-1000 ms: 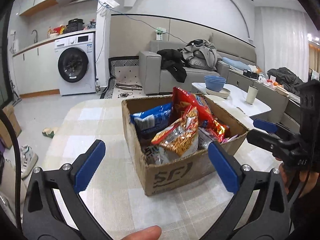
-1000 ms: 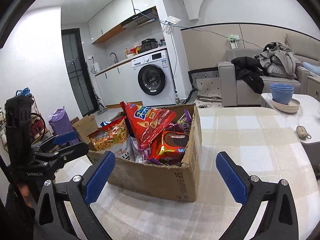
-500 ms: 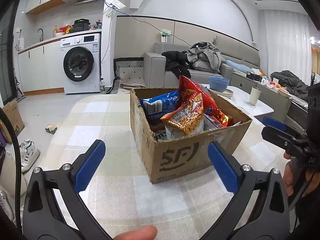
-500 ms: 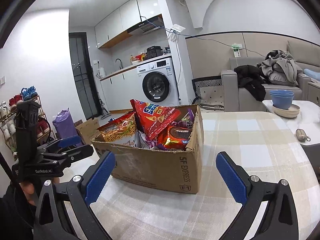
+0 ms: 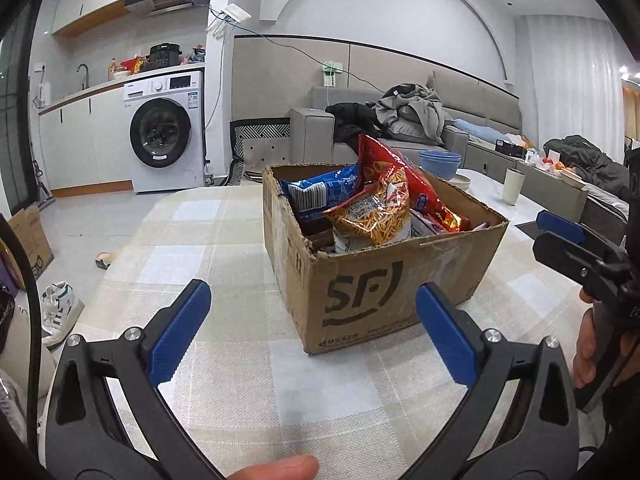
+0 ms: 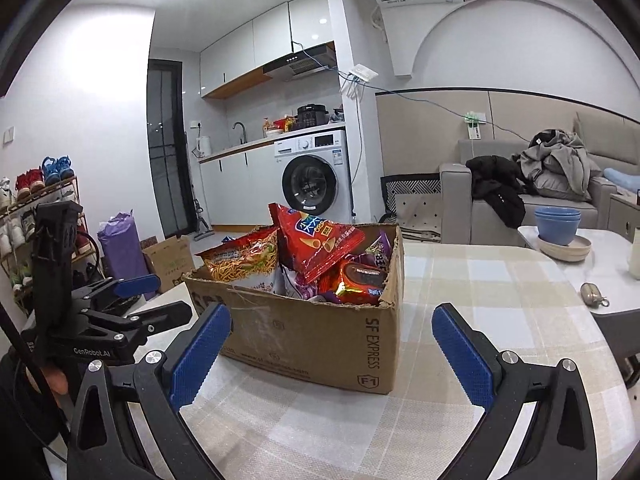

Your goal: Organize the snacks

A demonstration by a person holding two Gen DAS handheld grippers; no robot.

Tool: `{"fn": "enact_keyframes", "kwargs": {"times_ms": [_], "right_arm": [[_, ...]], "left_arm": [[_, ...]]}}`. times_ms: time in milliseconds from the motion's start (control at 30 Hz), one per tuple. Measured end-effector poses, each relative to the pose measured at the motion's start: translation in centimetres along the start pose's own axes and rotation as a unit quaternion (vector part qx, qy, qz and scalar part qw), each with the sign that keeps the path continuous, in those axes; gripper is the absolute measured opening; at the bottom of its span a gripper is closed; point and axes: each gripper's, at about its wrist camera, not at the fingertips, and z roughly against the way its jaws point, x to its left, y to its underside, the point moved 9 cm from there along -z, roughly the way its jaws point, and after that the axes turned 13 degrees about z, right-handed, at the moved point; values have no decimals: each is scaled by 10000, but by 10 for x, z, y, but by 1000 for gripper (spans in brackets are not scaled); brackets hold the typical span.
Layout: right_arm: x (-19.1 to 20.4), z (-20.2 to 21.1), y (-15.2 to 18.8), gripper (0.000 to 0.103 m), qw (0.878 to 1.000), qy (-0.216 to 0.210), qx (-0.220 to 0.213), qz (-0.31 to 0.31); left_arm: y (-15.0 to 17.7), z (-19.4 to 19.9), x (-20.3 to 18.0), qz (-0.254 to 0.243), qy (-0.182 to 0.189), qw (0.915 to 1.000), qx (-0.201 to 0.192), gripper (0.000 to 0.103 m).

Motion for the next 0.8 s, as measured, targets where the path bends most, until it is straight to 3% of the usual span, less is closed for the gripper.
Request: {"fn": "enact_keyframes", "kwargs": {"times_ms": [800], "right_arm": [[-10,-2,2,103,9999,33,-22,-97]], "left_arm": [[1,-4,1,-21,-26,10000,50,102]]}}
